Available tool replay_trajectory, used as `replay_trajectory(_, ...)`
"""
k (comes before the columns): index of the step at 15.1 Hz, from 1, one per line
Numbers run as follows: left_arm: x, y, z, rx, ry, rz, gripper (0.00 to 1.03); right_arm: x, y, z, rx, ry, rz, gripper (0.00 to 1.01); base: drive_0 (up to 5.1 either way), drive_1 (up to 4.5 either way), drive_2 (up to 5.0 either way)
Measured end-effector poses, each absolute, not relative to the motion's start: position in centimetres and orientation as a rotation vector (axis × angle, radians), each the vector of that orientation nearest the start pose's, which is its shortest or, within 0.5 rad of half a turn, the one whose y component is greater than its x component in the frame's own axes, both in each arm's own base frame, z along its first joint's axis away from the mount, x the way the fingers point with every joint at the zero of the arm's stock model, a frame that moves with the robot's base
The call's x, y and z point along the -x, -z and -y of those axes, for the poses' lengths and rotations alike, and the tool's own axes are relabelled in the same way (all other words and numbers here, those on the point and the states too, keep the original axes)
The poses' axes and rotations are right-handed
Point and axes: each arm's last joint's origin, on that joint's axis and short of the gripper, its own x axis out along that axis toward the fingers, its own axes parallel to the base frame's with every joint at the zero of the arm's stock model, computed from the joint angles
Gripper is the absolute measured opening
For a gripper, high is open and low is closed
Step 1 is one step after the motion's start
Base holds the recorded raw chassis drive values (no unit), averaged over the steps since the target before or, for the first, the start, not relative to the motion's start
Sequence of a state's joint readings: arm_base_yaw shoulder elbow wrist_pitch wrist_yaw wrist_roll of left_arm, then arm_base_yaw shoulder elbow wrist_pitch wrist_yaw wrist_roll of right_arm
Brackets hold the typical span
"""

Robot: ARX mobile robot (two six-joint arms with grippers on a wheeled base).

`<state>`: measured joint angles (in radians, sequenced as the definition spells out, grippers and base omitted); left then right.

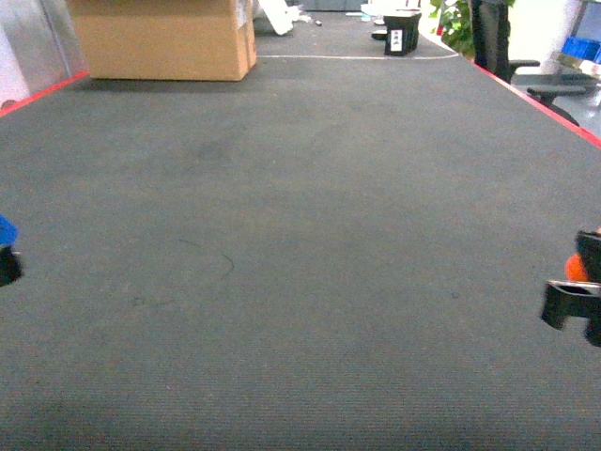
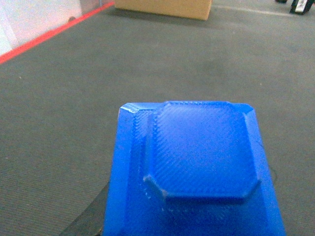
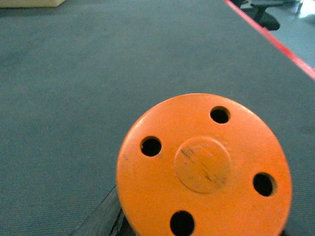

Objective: Sort blue parts and orange caps into right shelf containers

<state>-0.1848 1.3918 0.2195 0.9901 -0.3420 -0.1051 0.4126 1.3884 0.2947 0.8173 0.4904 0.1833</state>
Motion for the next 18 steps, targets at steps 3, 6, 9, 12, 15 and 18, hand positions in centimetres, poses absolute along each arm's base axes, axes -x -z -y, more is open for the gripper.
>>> replay_trajectory(3, -18.0, -18.4, 2.3, 0.07, -0.185, -0.035, 0.43, -17.2, -18.1, -5.9, -0.06, 0.201, -0.136, 0.45, 0.0, 0.0, 0.0)
replay_trajectory(6, -14.8, -21.8, 1.2, 0.088, -0.207, 0.093, 0.43, -13.8, -21.1, -4.3, -0.093, 0.249, -0.01, 0.45, 0.0, 0.0, 0.0)
replay_trajectory(9, -13.9, -22.7, 1.1, 0.094, -0.195, 0.133, 0.43, -13.4, -21.9, -3.7, -0.102, 0.279, 0.025, 0.45, 0.0, 0.0, 0.0)
replay_trajectory(12, -13.6, -21.8, 0.1, 0.022, -0.051, -0.009, 0.43, -13.1, -21.1, -2.8, -0.034, 0.089, -0.011, 0.45, 0.0, 0.0, 0.0)
replay_trajectory(15, -12.8, -20.4, 0.1, 0.017, 0.005, -0.003, 0.43, -12.4, -19.8, -1.9, -0.019, 0.0, -0.008, 0.45, 0.0, 0.0, 0.0)
replay_trajectory(18, -12.1, -19.1, 0.0, 0.017, 0.0, -0.007, 0.43, -11.8, -18.8, -1.2, -0.013, 0.005, -0.003, 0.45, 0.0, 0.0, 0.0)
